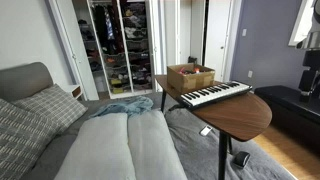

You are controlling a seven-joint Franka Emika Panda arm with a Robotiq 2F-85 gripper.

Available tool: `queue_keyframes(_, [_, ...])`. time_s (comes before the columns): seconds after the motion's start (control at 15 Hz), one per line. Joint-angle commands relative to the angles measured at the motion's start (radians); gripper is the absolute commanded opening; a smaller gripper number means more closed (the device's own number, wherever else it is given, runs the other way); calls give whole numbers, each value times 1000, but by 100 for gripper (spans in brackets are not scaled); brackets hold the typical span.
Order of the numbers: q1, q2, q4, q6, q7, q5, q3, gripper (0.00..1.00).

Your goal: Press a key on the keyboard

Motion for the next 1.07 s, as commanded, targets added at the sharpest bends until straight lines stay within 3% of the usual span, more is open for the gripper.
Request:
queue_keyframes(0.0, [-5, 1, 1, -1, -3, 4, 5, 100])
queue_keyframes(0.33, [-5, 1, 1, -1, -3, 4, 5, 100])
queue_keyframes(0.8, [113, 15, 43, 142, -60, 10, 67, 100])
queue_keyframes(0.93, [142, 38, 69, 179, -70, 3, 82, 74])
queue_keyframes(1.0, [150, 47, 78, 195, -73, -6, 88, 68])
